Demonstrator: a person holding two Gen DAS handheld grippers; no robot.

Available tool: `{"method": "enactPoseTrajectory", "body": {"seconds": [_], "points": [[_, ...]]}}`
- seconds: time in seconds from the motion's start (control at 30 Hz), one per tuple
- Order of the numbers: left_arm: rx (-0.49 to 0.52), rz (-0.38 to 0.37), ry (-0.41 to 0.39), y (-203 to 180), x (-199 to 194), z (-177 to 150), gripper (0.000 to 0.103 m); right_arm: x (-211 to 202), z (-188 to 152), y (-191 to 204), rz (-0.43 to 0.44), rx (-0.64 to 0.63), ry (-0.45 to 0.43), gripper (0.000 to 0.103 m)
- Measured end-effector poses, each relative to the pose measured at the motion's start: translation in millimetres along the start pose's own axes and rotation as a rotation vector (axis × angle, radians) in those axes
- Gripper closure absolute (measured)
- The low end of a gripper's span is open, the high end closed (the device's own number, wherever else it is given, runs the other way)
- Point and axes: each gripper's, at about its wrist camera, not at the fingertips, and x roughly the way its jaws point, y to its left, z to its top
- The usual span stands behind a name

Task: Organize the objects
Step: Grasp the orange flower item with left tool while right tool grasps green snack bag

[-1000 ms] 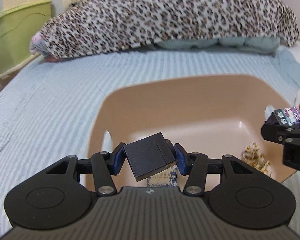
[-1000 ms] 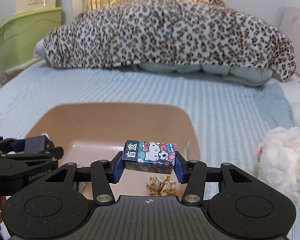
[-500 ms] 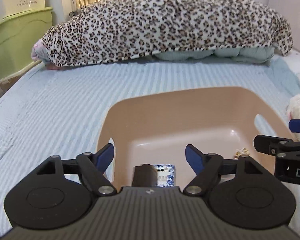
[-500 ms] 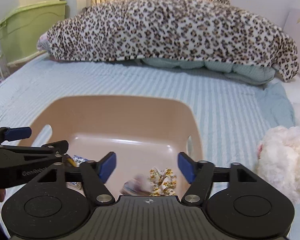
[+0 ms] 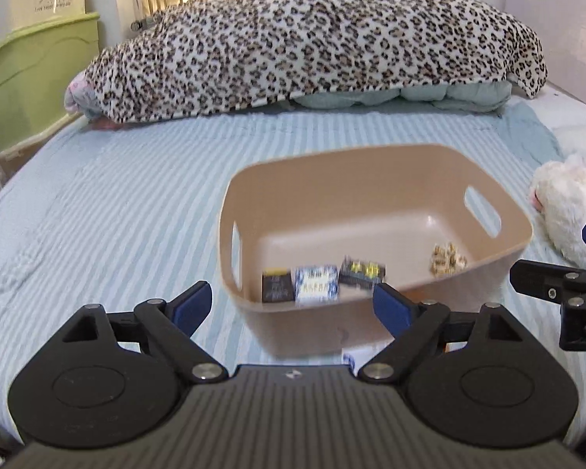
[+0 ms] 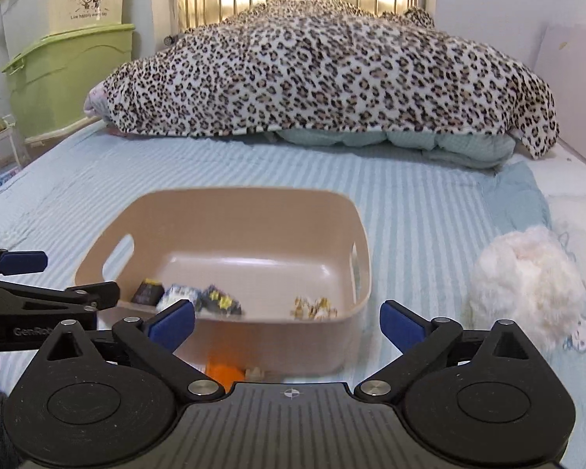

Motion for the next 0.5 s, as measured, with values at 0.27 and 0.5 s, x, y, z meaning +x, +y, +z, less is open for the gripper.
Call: {"method": "enactPoseTrajectory", "body": {"seconds": [0.27, 0.5], "points": [[0.018, -0.003, 0.080, 8, 16, -37, 0.013, 27, -44, -1, -0.010, -0.001, 0.116, 0.000], [0.004, -0.025, 0.134, 9, 32, -52, 0.013, 56, -77, 1, 0.029, 0.030, 0.225, 0.000]]}}
